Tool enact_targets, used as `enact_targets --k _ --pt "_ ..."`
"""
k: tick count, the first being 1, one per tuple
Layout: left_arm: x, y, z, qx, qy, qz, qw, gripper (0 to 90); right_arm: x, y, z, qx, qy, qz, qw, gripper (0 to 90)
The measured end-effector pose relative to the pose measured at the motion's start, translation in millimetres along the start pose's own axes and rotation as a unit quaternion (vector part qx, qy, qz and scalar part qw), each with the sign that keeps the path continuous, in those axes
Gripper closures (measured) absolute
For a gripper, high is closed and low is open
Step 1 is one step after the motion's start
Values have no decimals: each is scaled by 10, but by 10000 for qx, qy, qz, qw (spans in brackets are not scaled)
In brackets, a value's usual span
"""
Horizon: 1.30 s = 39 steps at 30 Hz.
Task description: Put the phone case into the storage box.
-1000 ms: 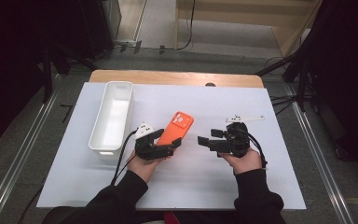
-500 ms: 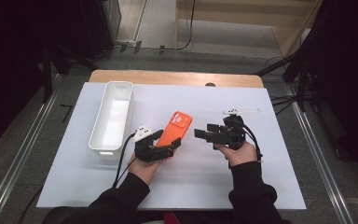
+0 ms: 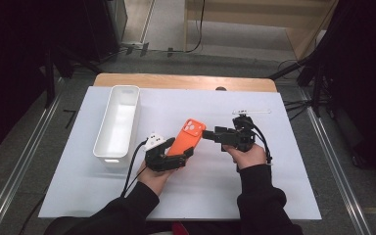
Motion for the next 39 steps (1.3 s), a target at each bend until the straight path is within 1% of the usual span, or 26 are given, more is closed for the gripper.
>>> enact_targets --k 7,9,11,21,26,30,34,39 --pt "2 5 7 7 14 18 10000 160 42 16 33 -12 7 78 10000 280" --pt "6 4 2 20 29 56 10000 160 48 15 47 -3 -22 98 9999 289" --pt "5 12 9 -11 15 28 10000 160 56 11 61 24 -29 124 9999 294" --pt "16 9 5 -3 59 -15 10000 160 98 -22 134 93 -83 219 9997 330" --pt "18 30 -5 -20 84 1 10000 160 106 -53 164 87 -129 208 9997 339" --pt "17 49 -8 -19 91 47 9999 160 112 -51 186 86 -148 250 9995 357" --pt "8 53 -3 -6 82 74 9999 160 113 -45 206 97 -196 338 9992 374" --pt "5 52 0 15 87 56 9999 160 116 -48 221 140 -254 450 9986 401"
Point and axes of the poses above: each handheld gripper's, and its own axes: z roughly forward along the jaws, x roughly out of its top, y roughly to its right, the point moved 7 cm from there along z, roughly forward along the jaws, and after that the axes turned 5 degrees about z, right-handed, at the moved point
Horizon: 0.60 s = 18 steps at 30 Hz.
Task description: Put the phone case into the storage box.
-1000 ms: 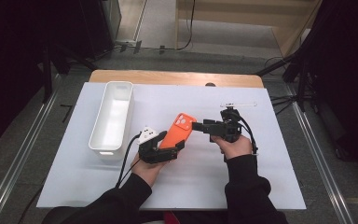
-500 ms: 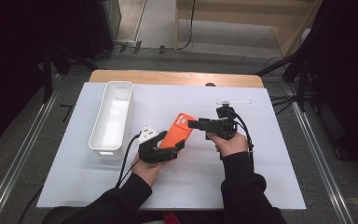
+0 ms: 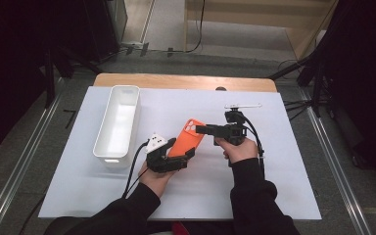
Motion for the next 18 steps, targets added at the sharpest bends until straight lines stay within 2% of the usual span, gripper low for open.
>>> enact_targets --k 6,18 --pt "-2 4 -4 35 12 68 10000 160 4 9 18 13 -76 188 9998 456" --pt "-8 18 -3 137 30 178 9997 159 12 52 11 -3 -83 471 9989 664"
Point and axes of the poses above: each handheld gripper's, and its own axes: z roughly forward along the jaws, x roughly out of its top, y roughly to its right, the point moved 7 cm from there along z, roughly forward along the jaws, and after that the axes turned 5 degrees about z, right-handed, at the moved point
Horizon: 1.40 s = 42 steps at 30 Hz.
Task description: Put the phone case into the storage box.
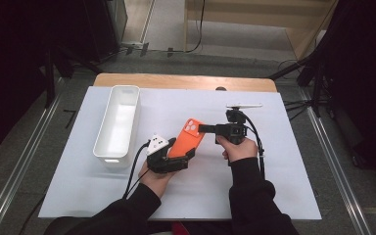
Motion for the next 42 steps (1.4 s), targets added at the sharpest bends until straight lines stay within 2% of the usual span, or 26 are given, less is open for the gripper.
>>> enact_targets --k 7,9,14,17,23,26,30,32,33,36,39,42 --pt "-10 11 11 -3 2 40 10000 158 0 3 -13 48 -15 111 9999 700" --pt "-14 5 23 -56 -19 3 10000 157 1 3 -17 32 -13 101 9999 706" --pt "-26 7 63 -112 -151 55 9998 156 5 -8 -29 94 -17 147 9998 734" --pt "-17 11 69 -173 -128 32 9998 156 8 -35 -46 132 -26 120 9998 741" --pt "17 12 62 -236 -107 132 9996 156 18 -74 -87 285 -23 201 9994 745" --pt "19 6 78 -369 -90 97 9992 155 24 -84 -104 340 -23 225 9992 746" --pt "16 26 79 -315 -94 300 9990 130 25 -92 -107 348 -36 204 9992 747" --pt "24 52 80 -293 -122 424 9986 127 26 -98 -111 324 -24 176 9993 747" --pt "31 62 85 -291 -181 436 9985 95 27 -102 -114 316 -27 174 9993 747" --pt "47 72 87 -353 -326 351 9982 54 33 -109 -130 312 0 144 9994 747" --pt "72 74 75 -332 -445 328 9979 49 36 -116 -143 308 2 125 9994 747" --pt "102 78 58 -428 -539 264 9973 48 38 -126 -157 266 -20 47 9996 747"
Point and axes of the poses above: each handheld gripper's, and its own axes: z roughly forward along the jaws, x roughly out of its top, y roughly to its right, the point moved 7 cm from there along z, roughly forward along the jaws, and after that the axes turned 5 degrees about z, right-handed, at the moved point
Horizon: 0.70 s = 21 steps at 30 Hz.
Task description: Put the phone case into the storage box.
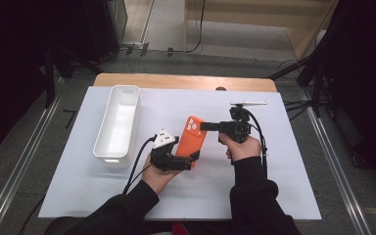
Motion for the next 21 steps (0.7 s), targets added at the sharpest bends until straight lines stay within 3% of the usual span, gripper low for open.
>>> enact_targets --k 8,21 --pt "70 40 -85 -223 -140 18 9997 49 27 -13 -46 -137 35 -186 9997 747" --pt "108 -4 -171 -247 -448 57 9987 49 130 -28 -125 -287 174 -573 9978 747"
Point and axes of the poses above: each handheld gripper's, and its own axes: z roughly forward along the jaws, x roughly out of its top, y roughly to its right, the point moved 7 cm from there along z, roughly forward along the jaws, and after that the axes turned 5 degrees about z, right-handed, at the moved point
